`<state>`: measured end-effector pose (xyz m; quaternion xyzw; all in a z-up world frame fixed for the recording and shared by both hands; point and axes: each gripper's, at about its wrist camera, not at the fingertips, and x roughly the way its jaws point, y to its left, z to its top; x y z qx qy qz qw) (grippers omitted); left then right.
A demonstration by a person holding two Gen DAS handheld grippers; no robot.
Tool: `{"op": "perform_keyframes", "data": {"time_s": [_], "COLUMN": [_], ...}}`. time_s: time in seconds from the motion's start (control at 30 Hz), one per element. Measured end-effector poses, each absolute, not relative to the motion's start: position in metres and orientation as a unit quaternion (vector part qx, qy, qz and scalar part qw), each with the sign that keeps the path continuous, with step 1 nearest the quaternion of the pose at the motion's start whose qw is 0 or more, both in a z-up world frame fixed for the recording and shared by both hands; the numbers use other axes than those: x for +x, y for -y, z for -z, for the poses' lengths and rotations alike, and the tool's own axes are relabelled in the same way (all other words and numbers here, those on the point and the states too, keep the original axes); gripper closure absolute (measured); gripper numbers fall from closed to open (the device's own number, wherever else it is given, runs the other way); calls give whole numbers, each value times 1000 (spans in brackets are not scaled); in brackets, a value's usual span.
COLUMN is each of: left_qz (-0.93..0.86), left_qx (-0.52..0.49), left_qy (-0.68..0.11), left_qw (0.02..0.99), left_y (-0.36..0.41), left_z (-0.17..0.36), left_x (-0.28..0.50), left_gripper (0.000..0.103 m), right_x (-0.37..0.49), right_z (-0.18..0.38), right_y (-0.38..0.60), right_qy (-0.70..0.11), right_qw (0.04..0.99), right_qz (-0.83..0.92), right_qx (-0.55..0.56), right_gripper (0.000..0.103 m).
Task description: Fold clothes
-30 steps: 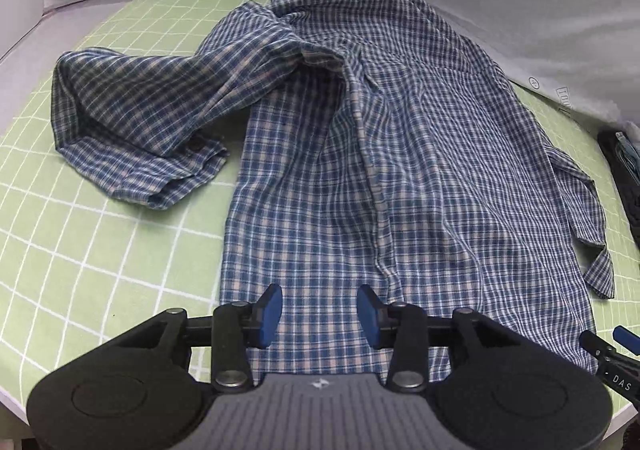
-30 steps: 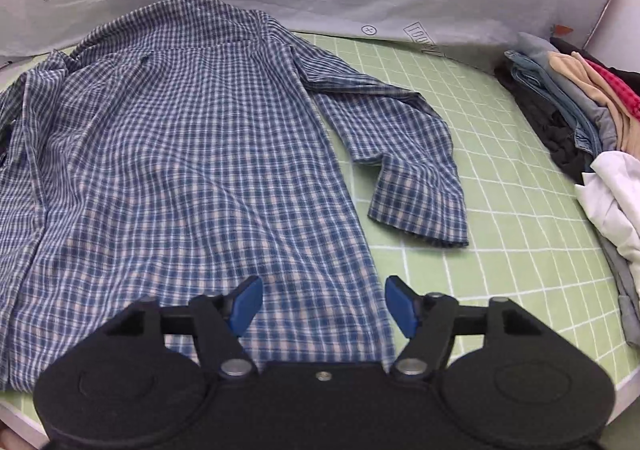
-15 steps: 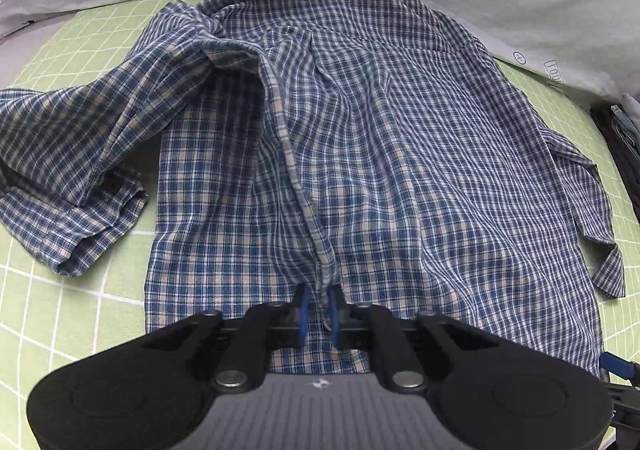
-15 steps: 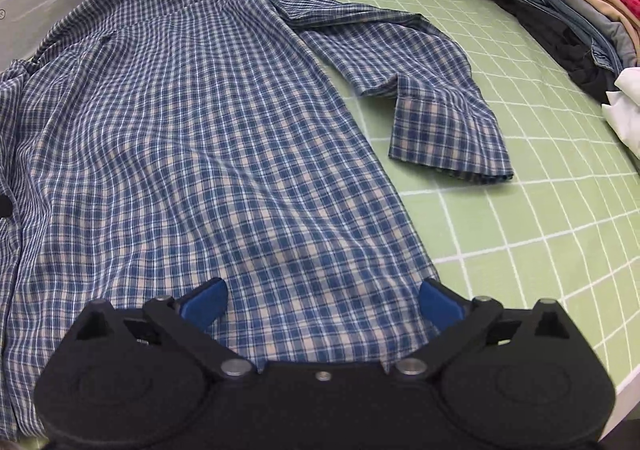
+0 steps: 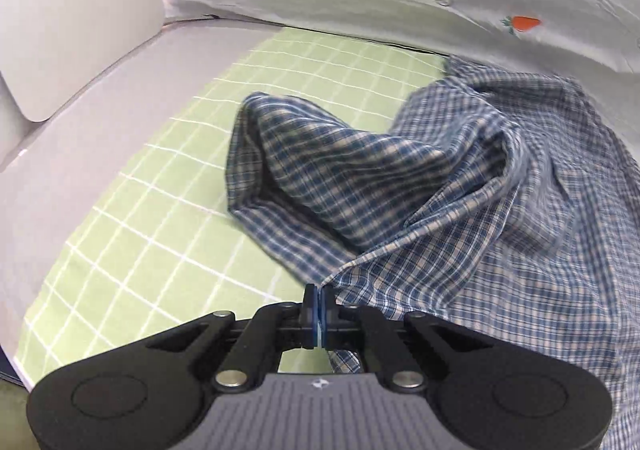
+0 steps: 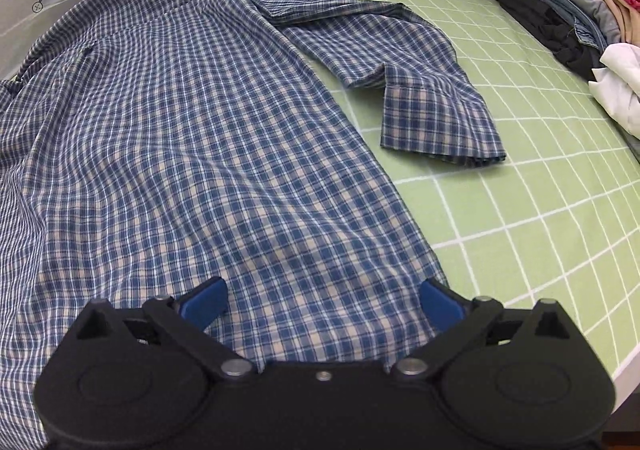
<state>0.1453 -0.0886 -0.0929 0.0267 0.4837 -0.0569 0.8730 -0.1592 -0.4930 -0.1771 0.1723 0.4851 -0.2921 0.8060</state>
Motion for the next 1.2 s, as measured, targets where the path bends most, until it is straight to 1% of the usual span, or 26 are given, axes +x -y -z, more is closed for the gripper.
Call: {"op": "perform_keyframes", "data": {"time_s": [0.13,0.2,0.23,0.27,0.3,0.37,0.43,0.63,0.77,0.93,1.1,1.2], "left_qz": [26,30,41,52,64,94,128,225,229,177,64,-6], "left_qx": [-7,-29,-38,-43,-38,-17,2,71,102,89,96,95], "left_qy": [-490,-493,-497,-501,-504,-506,-505,-503,-534,-547,-549,-544], "left_qw": [871,869,866,863,861,857,853,831,807,813,828,834], "left_y": [66,59,62,66,76,103,131,208,224,198,149,114], "left_z": [87,82,79,76,73,73,76,104,129,131,129,130], "left_x": [145,139,133,126,117,99,83,45,38,38,48,54], "left_gripper": [101,90,79,72,69,54,47,46,46,46,46,39], "right_x": [-162,-165,-167,-168,-169,-172,-173,-177,-179,-182,-185,-186], "right_z": [175,174,173,172,172,172,172,174,174,176,177,176], "right_y": [491,490,489,489,488,491,493,498,501,504,508,511], "right_qy": [-489,-491,-492,-494,-495,-495,-494,-491,-489,-486,-484,-483], "right_qw": [805,805,805,804,804,802,802,803,804,805,805,804], "right_qz": [293,294,295,296,297,299,299,297,296,294,292,294], "right_qx": [163,155,152,148,144,146,149,158,164,171,178,182], "right_gripper": [0,0,0,0,0,0,0,0,0,0,0,0]}}
